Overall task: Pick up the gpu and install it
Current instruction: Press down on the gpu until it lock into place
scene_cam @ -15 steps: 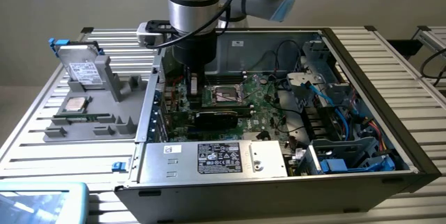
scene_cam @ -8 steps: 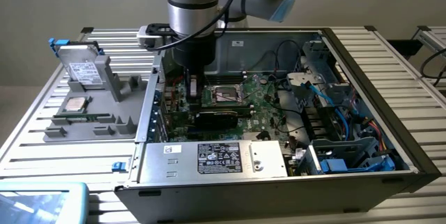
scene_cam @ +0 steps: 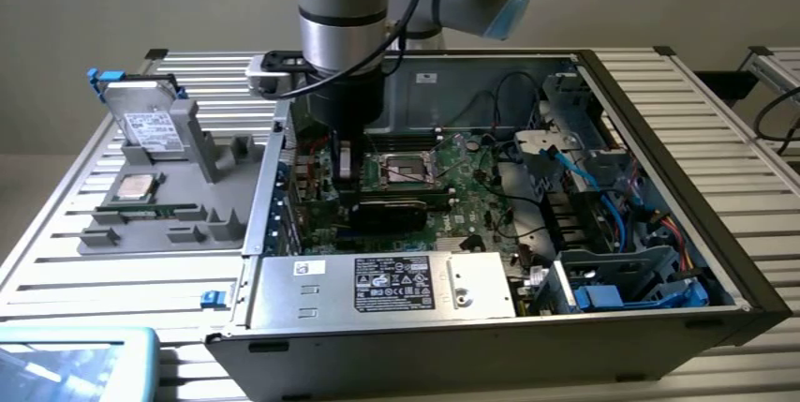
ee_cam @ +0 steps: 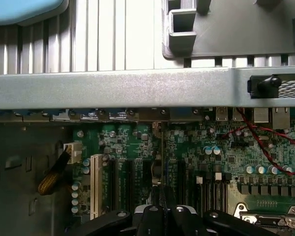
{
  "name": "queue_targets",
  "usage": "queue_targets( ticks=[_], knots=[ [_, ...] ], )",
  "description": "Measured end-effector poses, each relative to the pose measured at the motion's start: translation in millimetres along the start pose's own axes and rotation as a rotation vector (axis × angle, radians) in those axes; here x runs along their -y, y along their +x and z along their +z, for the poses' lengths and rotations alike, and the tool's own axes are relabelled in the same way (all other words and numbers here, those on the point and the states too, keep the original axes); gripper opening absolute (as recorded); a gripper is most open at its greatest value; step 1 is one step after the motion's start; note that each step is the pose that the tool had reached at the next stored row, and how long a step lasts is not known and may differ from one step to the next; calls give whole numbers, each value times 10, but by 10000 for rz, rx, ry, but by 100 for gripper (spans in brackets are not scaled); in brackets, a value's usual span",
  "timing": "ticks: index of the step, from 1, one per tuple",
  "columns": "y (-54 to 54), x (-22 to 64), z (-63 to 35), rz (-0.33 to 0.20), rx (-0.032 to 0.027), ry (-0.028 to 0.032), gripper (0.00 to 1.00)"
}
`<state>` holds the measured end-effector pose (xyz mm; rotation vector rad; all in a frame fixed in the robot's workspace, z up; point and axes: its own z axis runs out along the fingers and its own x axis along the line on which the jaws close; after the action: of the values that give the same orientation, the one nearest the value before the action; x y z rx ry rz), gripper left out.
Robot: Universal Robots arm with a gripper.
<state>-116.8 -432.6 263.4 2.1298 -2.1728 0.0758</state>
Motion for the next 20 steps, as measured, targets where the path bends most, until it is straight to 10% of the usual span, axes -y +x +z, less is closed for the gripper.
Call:
queue_targets(
  ticks=[9, 20],
  knots=[
    [14, 134, -170, 19, -61, 21, 12],
    [-2, 241, -21, 17, -75, 17, 12]
  ],
)
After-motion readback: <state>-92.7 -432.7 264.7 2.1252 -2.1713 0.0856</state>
